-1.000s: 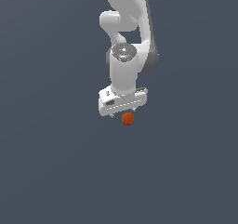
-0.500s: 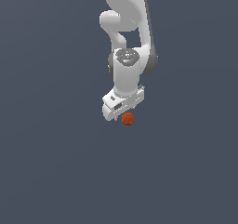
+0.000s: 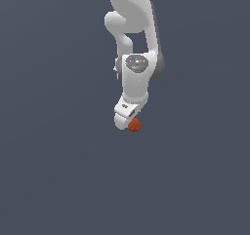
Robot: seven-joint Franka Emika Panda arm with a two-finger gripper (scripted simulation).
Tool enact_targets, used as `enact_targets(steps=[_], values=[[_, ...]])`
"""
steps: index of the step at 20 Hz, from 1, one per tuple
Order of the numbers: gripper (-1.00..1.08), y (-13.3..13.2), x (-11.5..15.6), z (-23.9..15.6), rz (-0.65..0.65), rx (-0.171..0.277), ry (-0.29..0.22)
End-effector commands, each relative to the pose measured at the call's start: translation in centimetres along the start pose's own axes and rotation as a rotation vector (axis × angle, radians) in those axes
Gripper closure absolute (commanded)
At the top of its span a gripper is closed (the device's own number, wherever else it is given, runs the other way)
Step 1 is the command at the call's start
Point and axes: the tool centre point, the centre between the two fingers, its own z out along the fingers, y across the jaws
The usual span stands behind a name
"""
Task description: Pick up the object and move it to a goal position.
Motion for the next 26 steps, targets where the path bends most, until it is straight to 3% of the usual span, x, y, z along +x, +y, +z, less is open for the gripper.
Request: enact_targets(steps=[1,13,26], values=[[-0.92,-0.4,0.0,0.4,-0.079,0.000,-0.001],[-0.92,-2.1,0.0,1.9,-0.362,0.002,-0.001],[-0.92,-2.4,0.0,2.5,-0.422,0.003,0.000]])
